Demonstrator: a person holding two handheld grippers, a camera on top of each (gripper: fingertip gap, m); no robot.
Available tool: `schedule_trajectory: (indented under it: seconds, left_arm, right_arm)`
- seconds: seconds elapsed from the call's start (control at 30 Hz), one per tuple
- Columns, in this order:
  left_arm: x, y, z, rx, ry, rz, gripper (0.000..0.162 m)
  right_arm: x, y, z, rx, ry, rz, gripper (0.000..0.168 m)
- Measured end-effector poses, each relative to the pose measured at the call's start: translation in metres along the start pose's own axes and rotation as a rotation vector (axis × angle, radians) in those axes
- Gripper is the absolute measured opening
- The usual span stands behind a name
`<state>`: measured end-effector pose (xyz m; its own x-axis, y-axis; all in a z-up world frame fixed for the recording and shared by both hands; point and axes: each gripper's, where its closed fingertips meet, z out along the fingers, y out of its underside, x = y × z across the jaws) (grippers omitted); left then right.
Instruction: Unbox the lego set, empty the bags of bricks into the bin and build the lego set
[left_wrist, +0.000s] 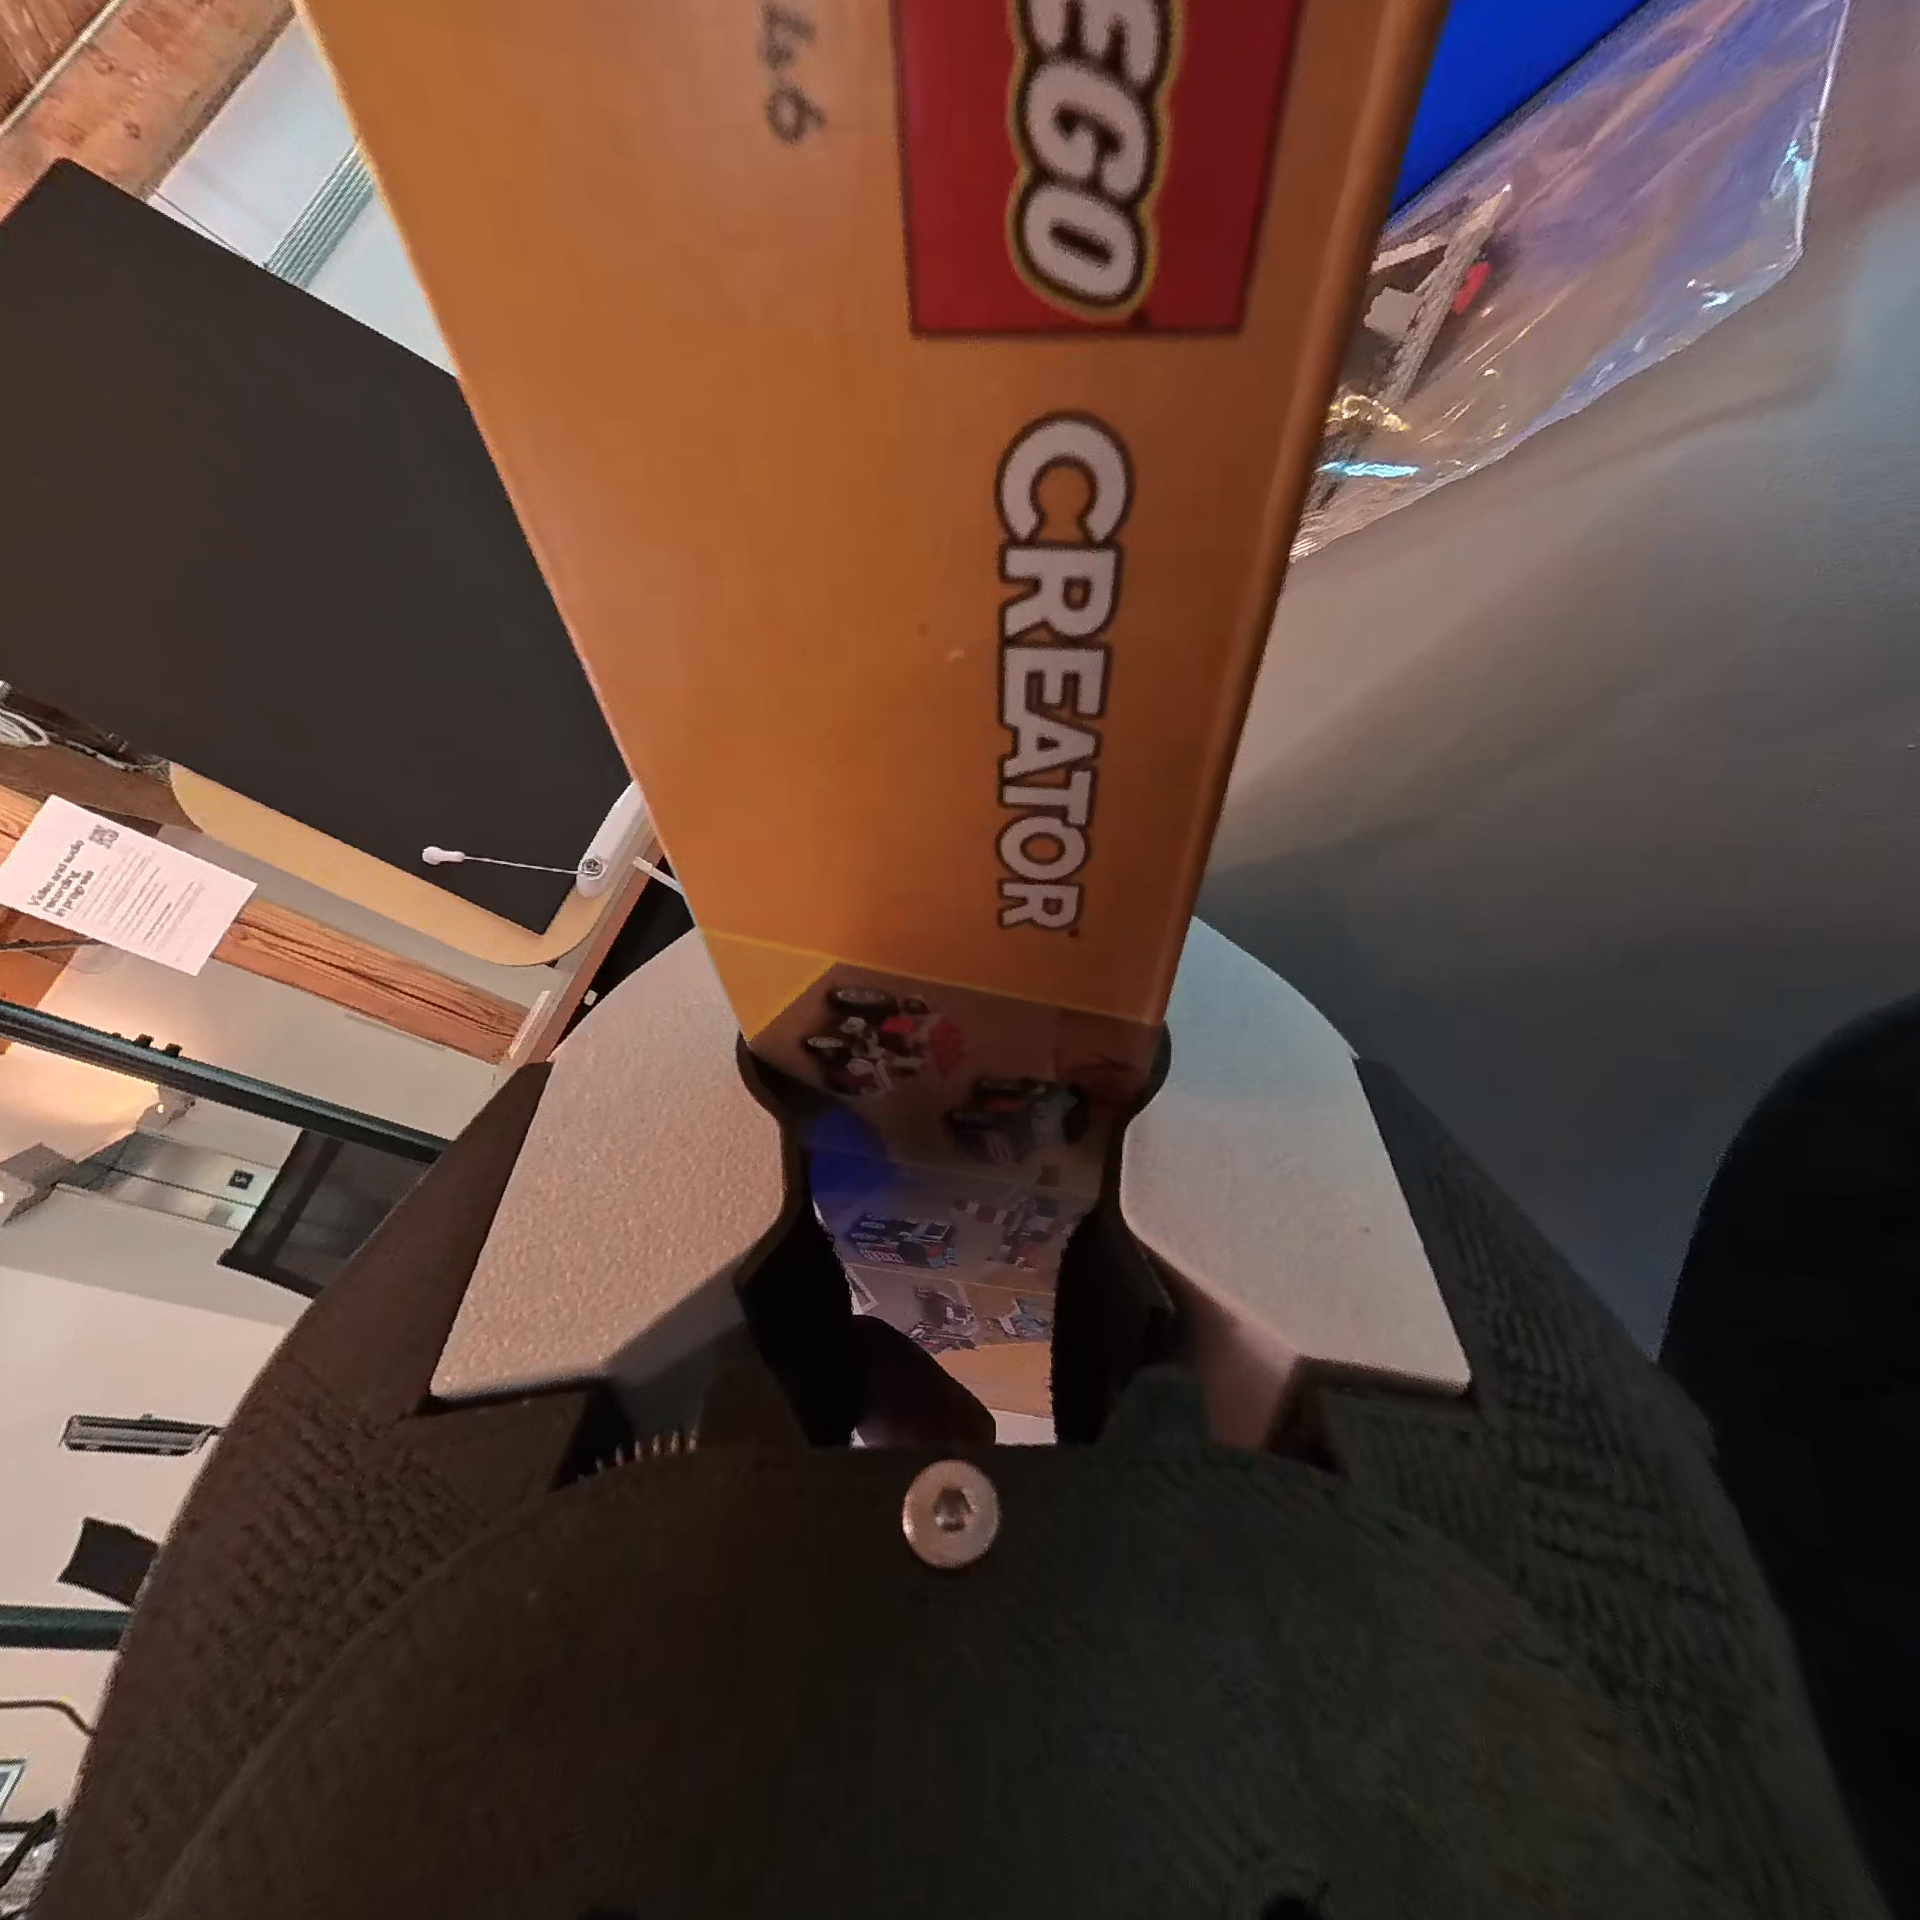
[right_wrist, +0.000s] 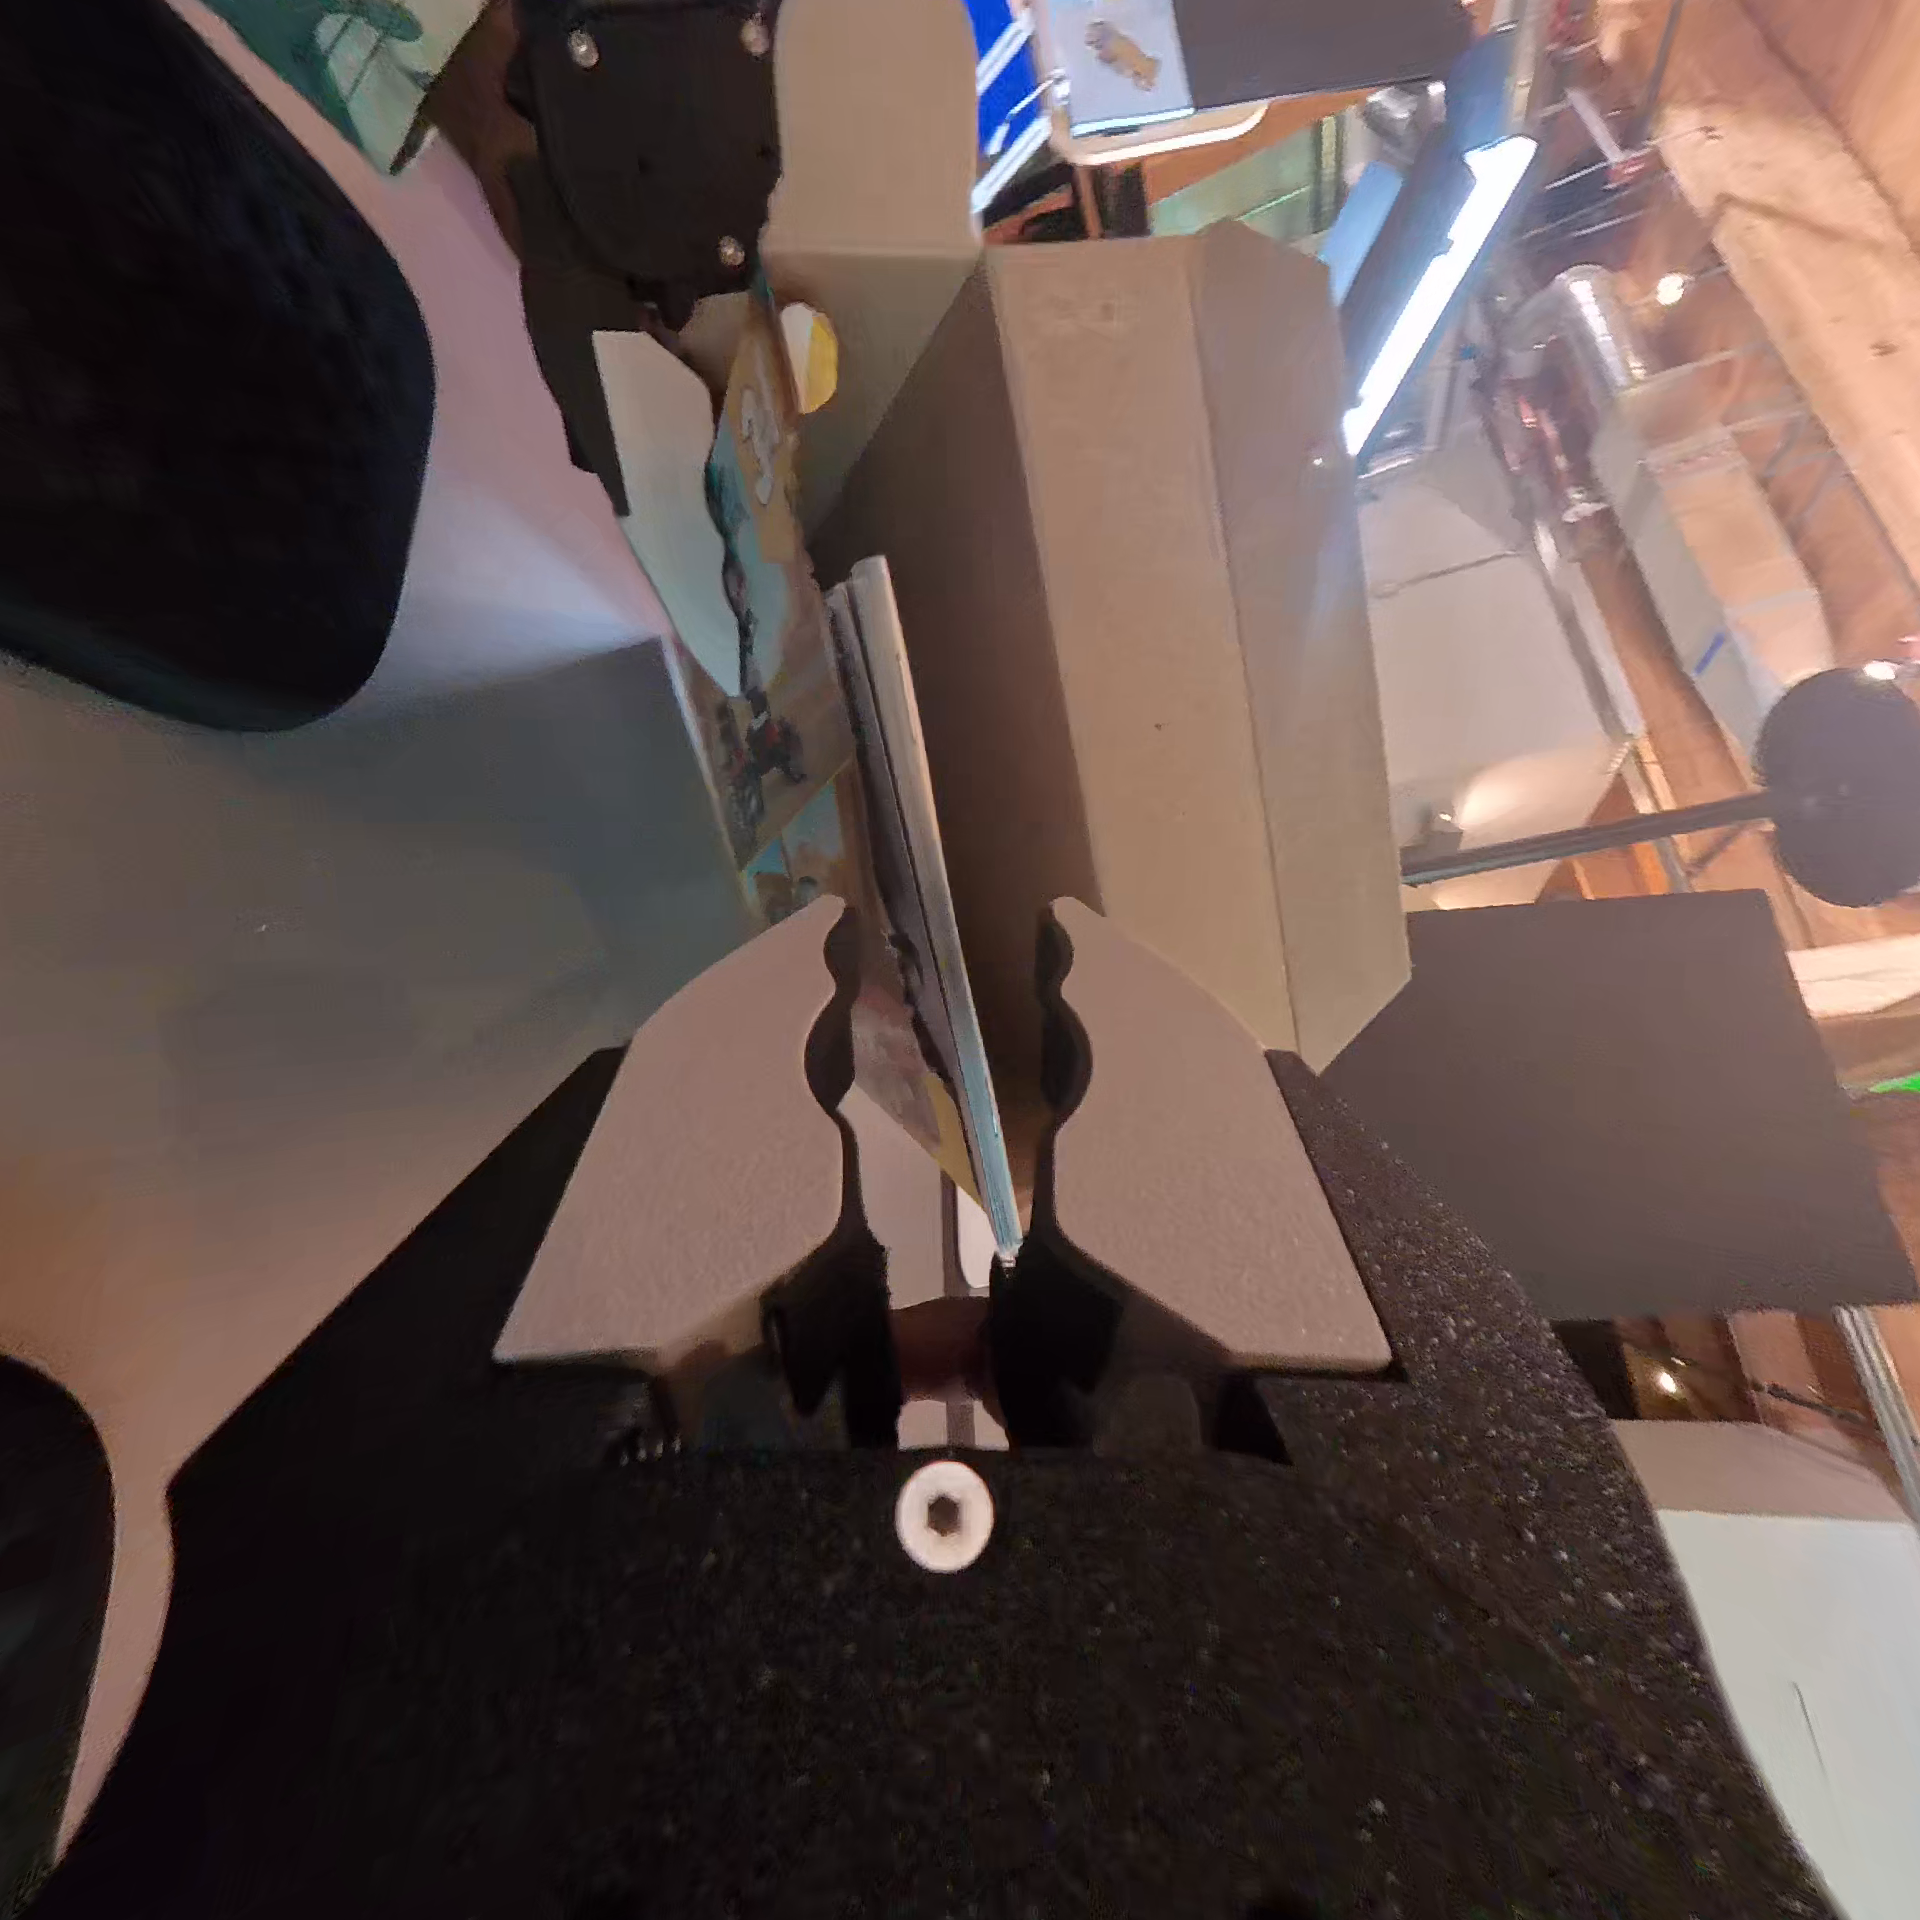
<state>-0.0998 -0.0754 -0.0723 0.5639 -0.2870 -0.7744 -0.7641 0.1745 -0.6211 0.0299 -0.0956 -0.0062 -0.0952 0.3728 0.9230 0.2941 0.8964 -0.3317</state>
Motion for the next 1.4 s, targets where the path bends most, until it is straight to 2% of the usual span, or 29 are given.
schedule_trajectory:
  seconds: [0.13, 0.17, 0.2, 0.23, 0.33, 0.47, 0.7, 1.03, 1.23, 1.4]
  left_arm:
    - [0.002, 0.000, 0.000, 0.002, 0.001, 0.014, 0.061]
    - [0.003, 0.000, 0.000, 0.003, 0.002, 0.025, 0.061]
    - [0.003, 0.000, 0.000, 0.003, 0.002, 0.031, 0.061]
    - [0.003, 0.000, 0.000, 0.000, 0.001, 0.028, 0.061]
    - [0.000, 0.002, -0.001, 0.000, -0.004, 0.000, 0.061]
    - [-0.007, 0.004, 0.000, 0.000, -0.004, -0.054, 0.061]
    - [-0.018, 0.007, 0.003, -0.017, 0.013, -0.126, 0.061]
    - [-0.047, 0.026, 0.005, -0.074, 0.014, -0.310, 0.061]
    - [-0.070, 0.047, -0.011, -0.145, -0.062, -0.444, 0.061]
    - [-0.077, 0.057, -0.024, -0.172, -0.091, -0.487, 0.060]
  right_arm:
    - [-0.005, 0.003, 0.008, -0.017, -0.112, -0.054, 0.029]
    - [-0.006, 0.004, 0.011, -0.027, -0.131, -0.075, 0.023]
    - [-0.009, 0.005, 0.013, -0.035, -0.164, -0.101, 0.007]
    - [-0.010, 0.005, 0.013, -0.041, -0.188, -0.121, 0.004]
    - [-0.008, 0.004, 0.010, -0.061, -0.205, -0.145, 0.002]
    - [0.007, 0.000, -0.006, -0.057, -0.140, -0.148, 0.002]
    - [0.056, -0.003, -0.049, -0.016, -0.002, 0.016, 0.002]
    - [0.156, 0.018, -0.095, -0.008, 0.141, 0.314, 0.002]
    - [0.183, 0.033, -0.100, -0.064, 0.146, 0.367, 0.002]
    - [0.169, 0.045, -0.079, -0.088, 0.017, 0.400, 0.003]
